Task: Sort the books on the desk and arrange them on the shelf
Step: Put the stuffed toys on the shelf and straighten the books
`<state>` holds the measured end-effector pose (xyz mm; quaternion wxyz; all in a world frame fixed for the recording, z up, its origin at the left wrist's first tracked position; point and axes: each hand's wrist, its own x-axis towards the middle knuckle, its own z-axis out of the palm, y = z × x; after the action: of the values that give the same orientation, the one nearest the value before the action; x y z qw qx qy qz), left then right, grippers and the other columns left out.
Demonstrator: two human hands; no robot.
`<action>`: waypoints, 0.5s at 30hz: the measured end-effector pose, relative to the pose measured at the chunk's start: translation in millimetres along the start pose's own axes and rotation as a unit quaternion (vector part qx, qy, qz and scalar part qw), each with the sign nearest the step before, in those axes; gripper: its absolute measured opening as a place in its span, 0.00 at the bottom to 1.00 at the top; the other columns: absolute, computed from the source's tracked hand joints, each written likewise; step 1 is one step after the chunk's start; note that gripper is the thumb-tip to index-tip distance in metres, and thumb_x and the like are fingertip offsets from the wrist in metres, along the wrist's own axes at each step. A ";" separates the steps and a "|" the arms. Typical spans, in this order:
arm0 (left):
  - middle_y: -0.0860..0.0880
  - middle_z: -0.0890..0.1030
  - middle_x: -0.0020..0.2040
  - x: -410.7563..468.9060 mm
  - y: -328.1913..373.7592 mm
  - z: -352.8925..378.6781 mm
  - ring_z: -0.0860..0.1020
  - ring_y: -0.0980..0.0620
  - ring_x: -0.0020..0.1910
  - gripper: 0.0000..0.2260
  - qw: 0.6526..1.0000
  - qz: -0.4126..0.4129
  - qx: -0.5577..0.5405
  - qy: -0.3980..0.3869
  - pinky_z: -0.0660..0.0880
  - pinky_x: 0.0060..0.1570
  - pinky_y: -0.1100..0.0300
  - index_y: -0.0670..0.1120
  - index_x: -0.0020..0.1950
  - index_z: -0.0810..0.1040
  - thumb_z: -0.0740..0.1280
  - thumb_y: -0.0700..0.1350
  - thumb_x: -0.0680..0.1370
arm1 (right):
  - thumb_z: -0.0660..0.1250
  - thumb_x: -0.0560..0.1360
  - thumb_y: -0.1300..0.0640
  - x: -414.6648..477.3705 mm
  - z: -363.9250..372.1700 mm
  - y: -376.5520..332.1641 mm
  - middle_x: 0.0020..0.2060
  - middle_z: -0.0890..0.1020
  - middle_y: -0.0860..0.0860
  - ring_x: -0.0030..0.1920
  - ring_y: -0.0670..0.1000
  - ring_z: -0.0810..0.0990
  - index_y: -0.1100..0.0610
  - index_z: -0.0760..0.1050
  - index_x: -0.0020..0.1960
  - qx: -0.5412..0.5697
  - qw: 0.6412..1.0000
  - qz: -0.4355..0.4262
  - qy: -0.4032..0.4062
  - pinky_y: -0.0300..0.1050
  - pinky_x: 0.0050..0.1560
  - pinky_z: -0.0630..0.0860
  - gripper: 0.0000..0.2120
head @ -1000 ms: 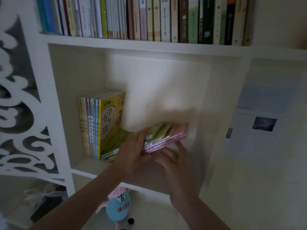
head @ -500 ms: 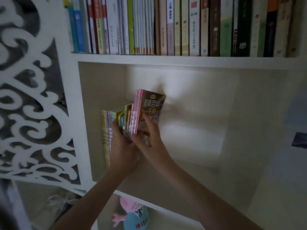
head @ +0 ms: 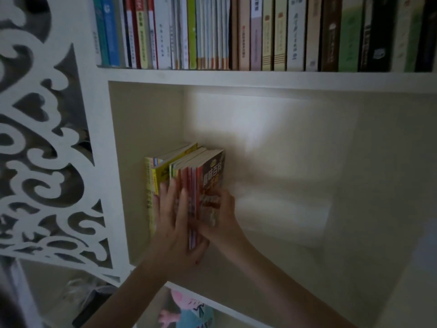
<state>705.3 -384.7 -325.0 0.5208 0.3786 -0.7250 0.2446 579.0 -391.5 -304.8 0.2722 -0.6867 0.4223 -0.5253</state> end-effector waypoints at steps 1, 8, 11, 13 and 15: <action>0.44 0.35 0.77 -0.4 -1.2 -2.1 0.39 0.40 0.76 0.48 1.000 -0.021 0.003 0.006 0.39 0.75 0.46 0.42 0.77 0.36 0.63 0.59 0.70 | 0.79 0.59 0.42 1.2 1.2 -1.1 0.58 0.64 0.43 0.63 0.47 0.68 0.39 0.57 0.59 -0.017 1.000 0.007 -0.004 0.38 0.62 0.70 0.39; 0.44 0.37 0.78 -5.9 -29.2 5.1 0.39 0.44 0.77 0.52 0.982 -0.114 -0.048 -0.140 0.36 0.74 0.48 0.44 0.75 0.30 0.62 0.66 0.70 | 0.80 0.63 0.49 3.7 7.1 -1.2 0.69 0.58 0.47 0.72 0.49 0.59 0.41 0.45 0.72 -0.062 0.998 -0.021 0.005 0.45 0.71 0.61 0.53; 0.40 0.43 0.77 -5.5 -35.0 2.7 0.42 0.44 0.77 0.46 0.980 -0.101 0.089 -0.148 0.37 0.74 0.51 0.40 0.77 0.40 0.49 0.72 0.74 | 0.81 0.60 0.45 4.5 5.0 -2.2 0.71 0.56 0.48 0.72 0.47 0.57 0.45 0.46 0.76 -0.090 0.995 -0.032 0.012 0.48 0.71 0.62 0.56; 0.39 0.43 0.77 -12.1 -35.3 3.1 0.41 0.44 0.77 0.48 0.981 -0.111 0.105 -0.122 0.38 0.75 0.52 0.39 0.77 0.40 0.48 0.74 0.73 | 0.81 0.58 0.42 9.6 1.2 -11.1 0.72 0.53 0.44 0.73 0.43 0.54 0.43 0.45 0.75 -0.092 0.992 -0.076 0.035 0.49 0.73 0.62 0.58; 0.40 0.39 0.77 -16.4 -33.9 6.9 0.39 0.43 0.77 0.49 0.983 -0.116 0.090 -0.107 0.37 0.75 0.53 0.39 0.77 0.38 0.48 0.74 0.73 | 0.77 0.58 0.36 21.4 -0.7 -24.7 0.77 0.47 0.45 0.77 0.47 0.47 0.43 0.42 0.76 -0.115 0.982 -0.143 0.040 0.53 0.75 0.55 0.59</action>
<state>731.4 -405.2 -344.1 0.4291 0.5295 -0.7026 0.2046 587.6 -397.7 -273.8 0.0959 -0.7452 0.3878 -0.5340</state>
